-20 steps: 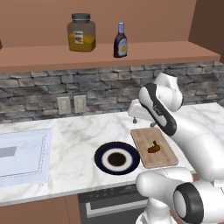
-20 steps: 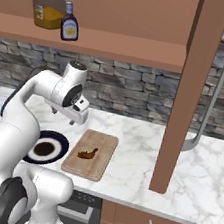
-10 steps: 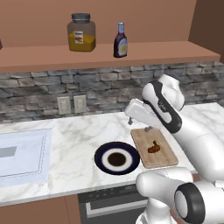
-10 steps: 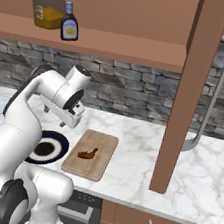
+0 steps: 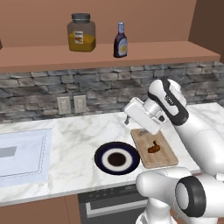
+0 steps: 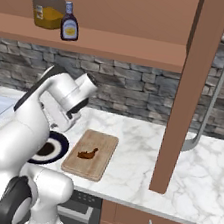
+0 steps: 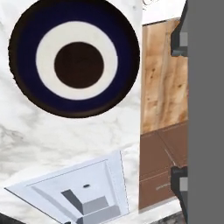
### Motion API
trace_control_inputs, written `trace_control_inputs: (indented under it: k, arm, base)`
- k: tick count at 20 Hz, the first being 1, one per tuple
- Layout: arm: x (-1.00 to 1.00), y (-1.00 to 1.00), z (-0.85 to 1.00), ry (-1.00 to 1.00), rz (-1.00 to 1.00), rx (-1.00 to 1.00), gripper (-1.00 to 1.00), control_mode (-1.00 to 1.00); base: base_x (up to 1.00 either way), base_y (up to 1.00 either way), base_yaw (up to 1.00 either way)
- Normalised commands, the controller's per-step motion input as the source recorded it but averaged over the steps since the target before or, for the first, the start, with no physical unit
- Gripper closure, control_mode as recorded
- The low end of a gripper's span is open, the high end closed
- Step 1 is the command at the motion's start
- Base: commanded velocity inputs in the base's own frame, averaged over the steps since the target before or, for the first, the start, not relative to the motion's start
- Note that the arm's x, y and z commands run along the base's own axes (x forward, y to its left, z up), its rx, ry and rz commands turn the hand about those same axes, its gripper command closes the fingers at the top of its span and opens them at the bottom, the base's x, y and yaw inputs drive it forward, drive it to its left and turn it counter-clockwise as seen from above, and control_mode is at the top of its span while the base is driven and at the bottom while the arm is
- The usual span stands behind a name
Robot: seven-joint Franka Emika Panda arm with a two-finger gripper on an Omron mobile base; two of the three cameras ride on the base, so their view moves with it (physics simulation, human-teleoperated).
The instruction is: Pick the chicken drumstick from the plate and place it on the cutting board. Then pick the condiment bottle from the cabinet and place it next to the cutting board.
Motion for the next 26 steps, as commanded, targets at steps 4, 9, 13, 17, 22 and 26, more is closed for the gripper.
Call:
trace_control_inputs:
  k: [4,9,13,17,22,26]
  arm:
    - [-0.09,0.27,0.0,0.12,0.0,0.21,-1.0,-1.0]
    - [-0.01,0.34,0.01,0.11,0.0,0.19,-1.0,-1.0]
    - [0.0,0.31,0.1,0.1,0.0,0.18,-1.0,-1.0]
    - [-0.01,0.27,0.14,0.09,0.0,0.17,-1.0,-1.0]
    - [-0.12,0.17,0.16,0.08,-0.02,0.17,-1.0,-1.0]
    - [-0.14,0.14,0.14,0.11,-0.04,0.17,-1.0,-1.0]
  base:
    - [0.0,0.0,0.0]
    - [0.0,0.0,0.0]
    - [0.0,0.0,0.0]
    - [0.0,0.0,0.0]
    - [0.0,0.0,0.0]
    - [0.0,0.0,0.0]
